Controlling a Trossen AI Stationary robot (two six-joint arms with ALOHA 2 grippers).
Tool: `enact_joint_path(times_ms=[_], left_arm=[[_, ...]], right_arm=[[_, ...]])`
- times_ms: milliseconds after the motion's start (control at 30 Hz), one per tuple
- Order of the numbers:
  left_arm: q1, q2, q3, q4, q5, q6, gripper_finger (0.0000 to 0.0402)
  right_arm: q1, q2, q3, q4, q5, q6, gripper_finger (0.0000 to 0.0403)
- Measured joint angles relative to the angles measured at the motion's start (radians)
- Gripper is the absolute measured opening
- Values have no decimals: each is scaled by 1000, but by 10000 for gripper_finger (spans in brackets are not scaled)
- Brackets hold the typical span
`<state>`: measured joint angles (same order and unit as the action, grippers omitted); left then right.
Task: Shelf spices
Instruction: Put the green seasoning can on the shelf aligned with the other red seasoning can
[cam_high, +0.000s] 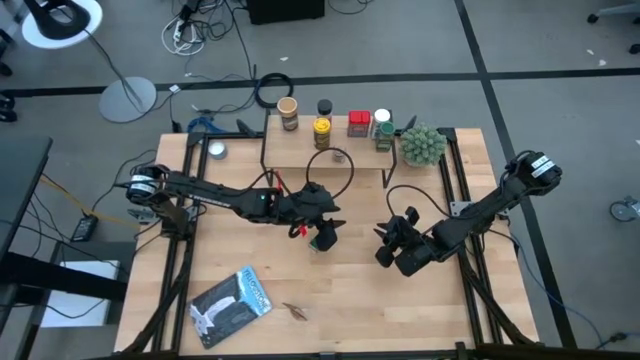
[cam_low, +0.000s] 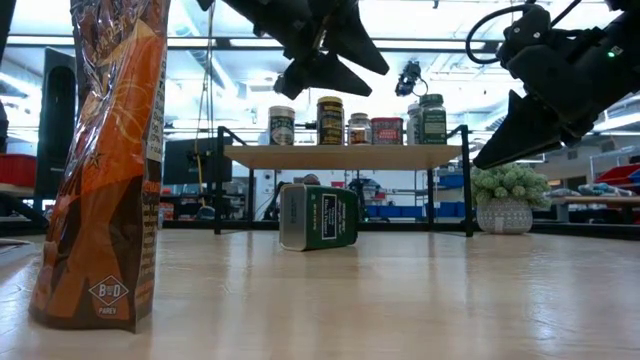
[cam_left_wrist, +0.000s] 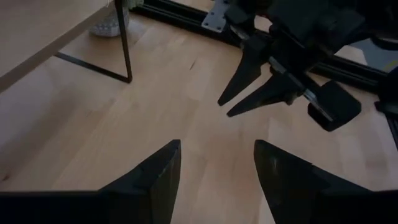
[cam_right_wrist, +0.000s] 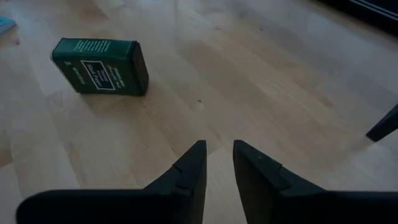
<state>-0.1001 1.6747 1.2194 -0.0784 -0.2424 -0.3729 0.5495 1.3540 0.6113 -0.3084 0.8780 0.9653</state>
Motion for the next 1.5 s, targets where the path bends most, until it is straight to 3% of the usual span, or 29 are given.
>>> enact_joint_path(times_ms=[333,600,767,933,1233,1500], left_arm=[[-8,2,0,-79,4,-9,217],[-13,2,0,-146,-53,-65,284],[-13,2,0,-121,-50,-83,305],[-13,2,0,-132,42,-144,303],[-11,8,0,-362,0,-370,281],[-11,56,0,-371,40,-399,276]], right_arm=[[0,0,0,0,-11,0,80],[0,0,0,0,-15,0,80],[0,0,0,1,-16,0,80],[0,0,0,2,-16,0,80],[0,0,0,0,-17,-3,80],[0,0,0,1,-17,-17,80]])
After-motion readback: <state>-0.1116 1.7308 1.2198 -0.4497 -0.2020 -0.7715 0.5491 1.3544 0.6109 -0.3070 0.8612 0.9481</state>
